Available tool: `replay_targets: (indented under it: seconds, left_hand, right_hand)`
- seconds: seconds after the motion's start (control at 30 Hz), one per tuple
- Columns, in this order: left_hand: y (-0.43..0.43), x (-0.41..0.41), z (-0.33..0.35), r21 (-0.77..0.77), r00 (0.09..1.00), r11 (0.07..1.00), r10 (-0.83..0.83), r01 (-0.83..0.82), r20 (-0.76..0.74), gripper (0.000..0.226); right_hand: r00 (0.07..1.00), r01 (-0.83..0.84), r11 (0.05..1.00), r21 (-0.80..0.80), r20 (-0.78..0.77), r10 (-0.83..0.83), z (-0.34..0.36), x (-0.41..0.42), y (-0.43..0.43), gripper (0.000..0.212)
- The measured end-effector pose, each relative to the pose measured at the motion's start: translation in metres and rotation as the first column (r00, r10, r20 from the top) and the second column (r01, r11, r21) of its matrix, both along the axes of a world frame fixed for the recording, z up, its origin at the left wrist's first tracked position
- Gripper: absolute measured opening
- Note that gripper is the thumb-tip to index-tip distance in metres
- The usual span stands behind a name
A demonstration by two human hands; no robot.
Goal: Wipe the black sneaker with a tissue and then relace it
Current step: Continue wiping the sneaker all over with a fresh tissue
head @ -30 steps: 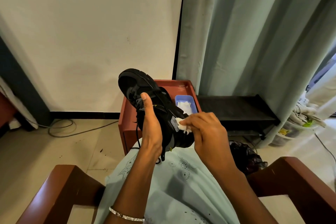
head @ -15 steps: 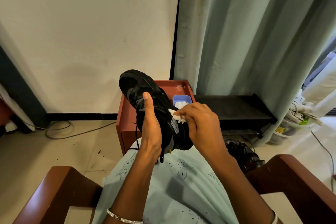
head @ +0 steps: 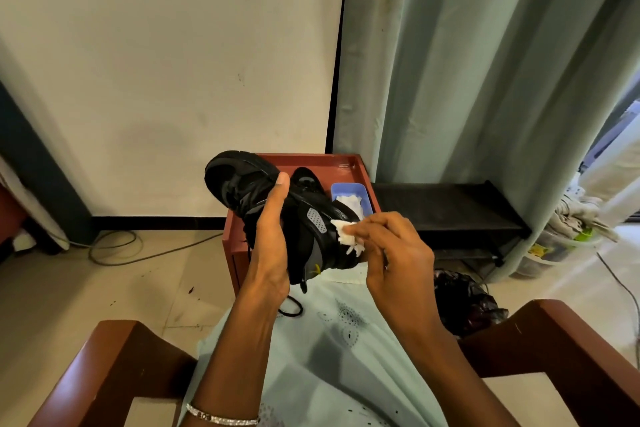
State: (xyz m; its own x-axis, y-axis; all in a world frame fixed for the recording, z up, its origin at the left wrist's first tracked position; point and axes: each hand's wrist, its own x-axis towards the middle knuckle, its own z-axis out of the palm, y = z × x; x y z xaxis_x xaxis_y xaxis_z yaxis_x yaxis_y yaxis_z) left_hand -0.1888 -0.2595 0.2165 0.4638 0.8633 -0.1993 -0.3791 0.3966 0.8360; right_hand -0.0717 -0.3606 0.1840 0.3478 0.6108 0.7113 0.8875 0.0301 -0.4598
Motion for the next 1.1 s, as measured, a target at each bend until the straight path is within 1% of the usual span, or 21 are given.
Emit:
replay_targets:
  seconds: [0.1, 0.17, 0.27, 0.33, 0.37, 0.4, 0.47, 0.5, 0.53, 0.63, 0.7, 0.77, 0.8, 0.9, 0.97, 1.0, 1.03, 1.07, 1.1]
  left_hand:
    - [-0.004, 0.001, 0.001, 0.039, 0.996, 0.996, -0.073, 0.075, -0.056, 0.065]
    - [-0.009, 0.006, 0.000, 0.071, 0.994, 0.995, -0.071, 0.077, -0.086, 0.070]
    - [-0.014, 0.011, -0.001, 0.036, 0.992, 0.997, 0.070, -0.066, -0.104, 0.072]
    - [-0.015, 0.012, -0.001, -0.022, 0.988, 0.990, 0.139, -0.141, -0.071, 0.069]
    - [-0.016, 0.012, 0.000, -0.032, 0.984, 0.985, 0.166, -0.168, -0.060, 0.071]
    - [-0.016, 0.011, 0.001, -0.029, 0.981, 0.982, 0.184, -0.186, -0.065, 0.080]
    - [-0.015, 0.010, 0.002, -0.024, 0.974, 0.977, 0.210, -0.213, -0.088, 0.110]
    - [-0.014, 0.010, 0.002, -0.019, 0.970, 0.974, 0.224, -0.226, -0.096, 0.121]
    - [-0.013, 0.010, 0.004, -0.004, 0.967, 0.972, 0.233, -0.235, -0.099, 0.120]
    - [-0.013, 0.012, 0.002, 0.054, 0.968, 0.971, 0.236, -0.232, -0.085, 0.088]
    - [-0.015, 0.012, 0.001, 0.098, 0.972, 0.972, 0.223, -0.215, -0.069, 0.075]
    - [-0.015, 0.014, -0.003, 0.174, 0.981, 0.971, 0.179, -0.164, -0.077, 0.073]
    - [-0.015, 0.015, -0.007, 0.197, 0.982, 0.969, 0.168, -0.149, -0.088, 0.074]
    - [-0.014, 0.020, -0.016, 0.218, 0.982, 0.964, 0.174, -0.154, -0.077, 0.073]
    - [-0.013, 0.020, -0.015, 0.233, 0.983, 0.959, 0.175, -0.159, -0.049, 0.074]
    - [-0.013, 0.019, -0.013, 0.218, 0.984, 0.962, 0.176, -0.165, -0.033, 0.078]
    - [-0.014, 0.019, -0.010, 0.193, 0.983, 0.966, 0.180, -0.171, -0.030, 0.084]
    - [-0.017, 0.018, -0.006, 0.173, 0.983, 0.970, 0.182, -0.173, -0.038, 0.088]
    - [-0.019, 0.019, -0.003, 0.161, 0.983, 0.972, 0.179, -0.170, -0.043, 0.090]
  right_hand:
    - [0.998, 0.023, 0.999, 0.033, 0.063, -0.025, 0.012, 0.007, 0.011, 0.029]
    - [0.998, 0.030, 0.999, 0.028, 0.061, -0.032, 0.018, 0.010, 0.018, 0.031]
    - [1.000, 0.008, 1.000, 0.008, 0.002, -0.008, 0.021, 0.004, 0.021, 0.034]
    - [0.997, -0.022, 1.000, 0.016, -0.068, 0.024, 0.019, -0.008, 0.015, 0.037]
    - [0.993, -0.038, 0.999, 0.020, -0.109, 0.040, 0.017, -0.017, 0.011, 0.036]
    - [0.989, -0.050, 0.998, 0.025, -0.135, 0.053, 0.016, -0.025, 0.007, 0.032]
    - [0.990, -0.055, 0.998, 0.031, -0.126, 0.059, 0.013, -0.038, 0.001, 0.025]
    - [0.992, -0.054, 0.998, 0.029, -0.114, 0.057, 0.012, -0.041, 0.002, 0.023]
    - [0.992, -0.055, 0.998, 0.027, -0.109, 0.057, 0.012, -0.040, 0.004, 0.023]
    - [0.994, -0.047, 0.999, 0.027, -0.101, 0.049, 0.014, -0.032, 0.014, 0.027]
    - [0.993, -0.062, 0.998, 0.026, -0.102, 0.064, 0.022, -0.030, 0.023, 0.031]
    - [0.991, -0.083, 0.997, 0.006, -0.108, 0.083, 0.032, -0.032, 0.033, 0.025]
    - [0.991, -0.092, 0.996, -0.016, -0.100, 0.090, 0.038, -0.031, 0.038, 0.022]
    - [0.994, -0.093, 0.985, -0.142, -0.066, 0.085, 0.055, -0.035, 0.039, 0.025]
    - [0.995, -0.092, 0.982, -0.166, 0.025, 0.097, 0.063, -0.040, 0.030, 0.021]
    - [0.992, -0.107, 0.977, -0.185, 0.049, 0.118, 0.064, -0.042, 0.024, 0.018]
    - [0.988, -0.136, 0.958, -0.254, 0.034, 0.150, 0.069, -0.044, 0.020, 0.018]
    - [0.984, -0.166, 0.910, -0.381, 0.000, 0.180, 0.075, -0.046, 0.017, 0.019]
    - [0.983, -0.165, 0.831, -0.531, -0.022, 0.182, 0.077, -0.045, 0.015, 0.021]
